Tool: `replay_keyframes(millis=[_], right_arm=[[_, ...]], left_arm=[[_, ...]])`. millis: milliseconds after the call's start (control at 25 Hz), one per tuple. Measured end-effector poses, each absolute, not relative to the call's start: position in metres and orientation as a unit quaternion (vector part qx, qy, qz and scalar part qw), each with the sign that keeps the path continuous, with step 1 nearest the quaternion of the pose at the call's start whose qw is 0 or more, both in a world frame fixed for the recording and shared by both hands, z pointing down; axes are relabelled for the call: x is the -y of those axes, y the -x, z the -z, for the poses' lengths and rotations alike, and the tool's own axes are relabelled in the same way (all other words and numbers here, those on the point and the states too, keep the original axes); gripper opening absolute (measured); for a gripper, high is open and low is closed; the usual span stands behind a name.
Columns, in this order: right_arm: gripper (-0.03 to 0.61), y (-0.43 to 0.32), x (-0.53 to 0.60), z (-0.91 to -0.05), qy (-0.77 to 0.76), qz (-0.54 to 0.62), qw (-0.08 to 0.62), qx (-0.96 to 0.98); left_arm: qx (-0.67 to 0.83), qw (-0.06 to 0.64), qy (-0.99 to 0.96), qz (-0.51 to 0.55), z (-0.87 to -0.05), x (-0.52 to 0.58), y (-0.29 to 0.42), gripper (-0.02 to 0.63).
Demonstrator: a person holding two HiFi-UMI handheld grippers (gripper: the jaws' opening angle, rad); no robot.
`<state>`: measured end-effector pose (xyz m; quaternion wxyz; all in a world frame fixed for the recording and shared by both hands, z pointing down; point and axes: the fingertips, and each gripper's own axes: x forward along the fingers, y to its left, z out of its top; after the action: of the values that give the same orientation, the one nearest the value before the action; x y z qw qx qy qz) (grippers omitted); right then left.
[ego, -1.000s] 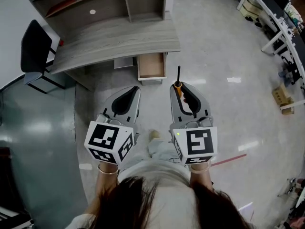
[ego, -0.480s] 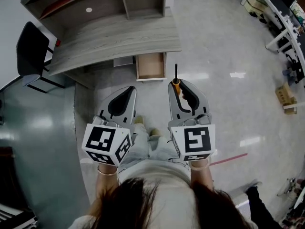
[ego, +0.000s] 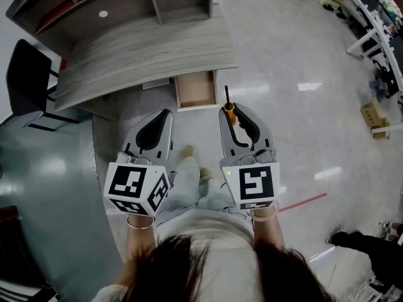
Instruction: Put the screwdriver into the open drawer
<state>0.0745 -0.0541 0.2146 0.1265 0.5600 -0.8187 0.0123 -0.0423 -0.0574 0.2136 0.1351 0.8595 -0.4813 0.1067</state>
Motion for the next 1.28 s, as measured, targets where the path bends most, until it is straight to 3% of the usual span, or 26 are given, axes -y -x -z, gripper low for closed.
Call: replay_keyframes(millis=[1280], right_arm=[[0.081,-0.025,0.192,-0.366,-0.517,-0.016,0.288,0.806]], left_arm=[[0.441,0.199,-0.863,-0.148,-0.344,0.214,0.088,0.021]])
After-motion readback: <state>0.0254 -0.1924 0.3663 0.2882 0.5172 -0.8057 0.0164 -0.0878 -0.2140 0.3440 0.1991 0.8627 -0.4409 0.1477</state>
